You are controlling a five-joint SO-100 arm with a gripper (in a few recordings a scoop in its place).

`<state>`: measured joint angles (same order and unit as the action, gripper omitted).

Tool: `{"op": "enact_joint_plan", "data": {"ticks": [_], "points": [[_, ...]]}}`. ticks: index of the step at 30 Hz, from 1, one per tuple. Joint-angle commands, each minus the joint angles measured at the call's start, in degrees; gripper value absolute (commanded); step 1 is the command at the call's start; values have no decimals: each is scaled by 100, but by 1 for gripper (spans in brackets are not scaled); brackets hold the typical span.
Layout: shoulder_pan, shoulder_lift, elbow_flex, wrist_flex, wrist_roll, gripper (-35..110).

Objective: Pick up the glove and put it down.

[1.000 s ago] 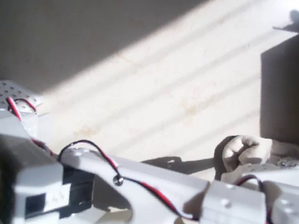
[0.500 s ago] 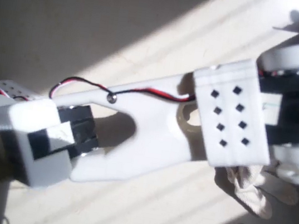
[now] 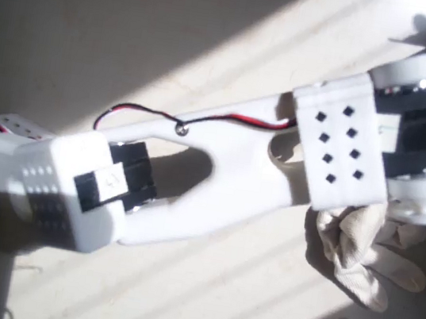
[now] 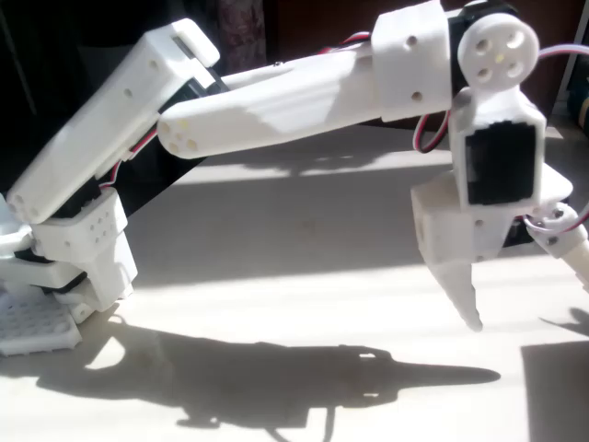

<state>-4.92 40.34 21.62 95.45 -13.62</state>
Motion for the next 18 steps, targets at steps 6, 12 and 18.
{"op": "enact_joint_plan", "data": {"ticks": [6, 12, 18], "points": [[-9, 53, -149, -53, 18, 9], [-9, 53, -149, -53, 18, 0], [-9, 62, -149, -26, 26, 0]]}}
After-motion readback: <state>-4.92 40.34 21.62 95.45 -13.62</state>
